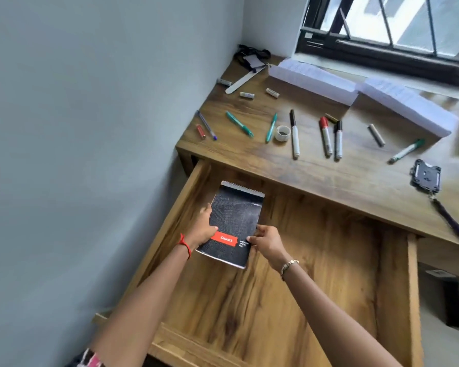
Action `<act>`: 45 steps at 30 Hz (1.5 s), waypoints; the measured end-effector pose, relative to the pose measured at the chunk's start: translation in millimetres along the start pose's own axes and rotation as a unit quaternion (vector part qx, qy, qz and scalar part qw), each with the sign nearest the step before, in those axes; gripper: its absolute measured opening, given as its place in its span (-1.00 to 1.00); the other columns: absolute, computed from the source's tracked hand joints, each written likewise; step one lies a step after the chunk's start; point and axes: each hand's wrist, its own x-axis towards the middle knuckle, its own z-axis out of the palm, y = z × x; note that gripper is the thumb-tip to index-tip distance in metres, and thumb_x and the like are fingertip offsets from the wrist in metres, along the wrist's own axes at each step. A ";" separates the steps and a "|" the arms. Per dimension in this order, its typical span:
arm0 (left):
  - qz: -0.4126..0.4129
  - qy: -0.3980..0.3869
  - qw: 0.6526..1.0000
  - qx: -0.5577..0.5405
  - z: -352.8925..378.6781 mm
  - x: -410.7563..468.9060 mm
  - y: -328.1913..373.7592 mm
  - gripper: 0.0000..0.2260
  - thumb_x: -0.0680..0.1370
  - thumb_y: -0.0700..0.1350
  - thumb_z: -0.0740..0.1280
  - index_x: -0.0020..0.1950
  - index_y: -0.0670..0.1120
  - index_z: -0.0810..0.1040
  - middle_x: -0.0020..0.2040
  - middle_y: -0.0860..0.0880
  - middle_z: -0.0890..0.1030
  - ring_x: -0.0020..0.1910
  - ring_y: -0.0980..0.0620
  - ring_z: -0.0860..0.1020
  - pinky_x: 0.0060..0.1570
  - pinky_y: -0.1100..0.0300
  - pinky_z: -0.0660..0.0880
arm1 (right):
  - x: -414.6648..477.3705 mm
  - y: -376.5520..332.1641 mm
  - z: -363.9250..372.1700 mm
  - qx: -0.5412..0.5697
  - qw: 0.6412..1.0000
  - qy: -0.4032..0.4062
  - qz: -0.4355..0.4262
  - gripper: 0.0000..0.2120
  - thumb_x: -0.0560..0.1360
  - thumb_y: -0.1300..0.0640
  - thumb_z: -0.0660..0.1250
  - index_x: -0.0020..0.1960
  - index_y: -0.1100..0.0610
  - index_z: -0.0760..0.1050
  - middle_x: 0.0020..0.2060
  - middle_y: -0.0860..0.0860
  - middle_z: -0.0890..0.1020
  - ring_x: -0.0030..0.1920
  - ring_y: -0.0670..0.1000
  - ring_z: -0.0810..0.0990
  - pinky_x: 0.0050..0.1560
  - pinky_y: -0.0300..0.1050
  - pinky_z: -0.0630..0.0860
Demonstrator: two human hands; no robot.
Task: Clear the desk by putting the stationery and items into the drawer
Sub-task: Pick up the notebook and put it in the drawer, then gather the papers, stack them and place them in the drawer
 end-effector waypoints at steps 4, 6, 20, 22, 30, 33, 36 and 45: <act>-0.001 -0.005 0.999 0.037 -16.2 26.4 -7.8 -0.34 0.55 -0.31 0.22 0.52 -0.20 -0.11 0.53 -0.16 0.01 0.50 -0.08 0.10 0.40 0.21 0.11 | 25.1 -12.9 21.0 0.003 1.000 -0.030 0.009 -0.67 0.46 0.42 0.29 0.21 0.27 0.47 0.01 0.07 0.62 -0.08 -0.05 0.61 -0.24 -0.36 0.52; 0.002 -0.009 0.999 0.033 -20.6 33.8 -10.2 -0.36 0.56 -0.30 0.21 0.52 -0.20 -0.10 0.54 -0.15 -0.04 0.52 -0.07 0.03 0.44 0.19 0.02 | 32.4 -16.3 26.9 -0.001 0.998 -0.054 0.012 -0.63 0.44 0.46 0.30 0.23 0.30 0.44 0.10 0.12 0.61 0.07 0.04 0.60 0.00 -0.19 0.57; 0.048 0.030 0.997 0.053 -13.9 38.6 -1.9 -0.36 0.55 -0.14 0.29 0.51 -0.23 0.01 0.54 -0.15 0.01 0.52 -0.05 0.02 0.47 0.15 0.00 | 32.3 -27.2 12.8 -0.208 0.978 -0.030 -0.012 -0.64 0.54 0.22 0.22 0.29 0.36 0.36 0.28 0.21 0.48 0.25 0.16 0.49 0.25 -0.01 0.43; 0.077 0.051 0.995 0.032 -8.7 34.8 10.2 -0.42 0.54 -0.14 0.32 0.47 -0.23 0.15 0.51 -0.16 0.15 0.50 -0.05 0.13 0.45 0.16 0.07 | 24.5 -26.1 -5.9 -0.223 0.975 -0.008 -0.017 -0.65 0.53 0.22 0.23 0.25 0.39 0.39 0.23 0.25 0.52 0.20 0.18 0.52 0.24 0.07 0.46; 0.204 0.122 0.971 0.033 34.5 2.6 113.2 -0.87 0.51 -0.08 0.32 -0.06 -0.08 0.64 -0.17 -0.06 0.66 -0.13 -0.04 0.61 -0.13 0.10 0.52 | -14.2 -6.0 -113.8 -0.242 0.967 0.065 -0.045 -0.73 0.50 0.28 0.23 0.15 0.33 0.53 0.07 0.17 0.62 0.10 0.10 0.59 0.10 -0.08 0.52; 0.268 0.119 0.954 0.069 66.9 -16.7 155.9 -0.84 0.51 -0.07 0.30 -0.08 -0.10 0.64 -0.15 -0.11 0.68 -0.13 -0.10 0.62 -0.14 0.06 0.55 | -36.6 5.2 -163.2 -0.236 0.964 0.100 -0.072 -0.77 0.47 0.35 0.21 0.05 0.30 0.58 -0.06 0.15 0.65 -0.16 -0.03 0.60 -0.20 -0.34 0.51; 0.300 0.112 0.943 0.091 105.7 -35.1 193.7 -0.81 0.51 -0.06 0.29 -0.04 -0.13 0.64 -0.10 -0.15 0.68 -0.08 -0.15 0.62 -0.10 0.02 0.55 | -57.2 22.1 -213.7 -0.221 0.962 0.126 -0.099 -0.78 0.46 0.39 0.18 -0.03 0.30 0.59 -0.21 0.14 0.62 -0.36 -0.10 0.51 -0.45 -0.48 0.39; 0.392 0.081 0.913 0.085 265.0 -104.8 300.9 -0.85 0.51 -0.18 0.31 0.01 -0.21 0.60 0.01 -0.17 0.64 0.05 -0.10 0.57 0.07 0.20 0.40 | -145.9 99.5 -381.9 -0.232 0.932 0.231 -0.155 -0.81 0.47 0.30 0.25 -0.06 0.23 0.63 -0.13 0.10 0.67 -0.13 -0.02 0.61 -0.10 -0.33 0.42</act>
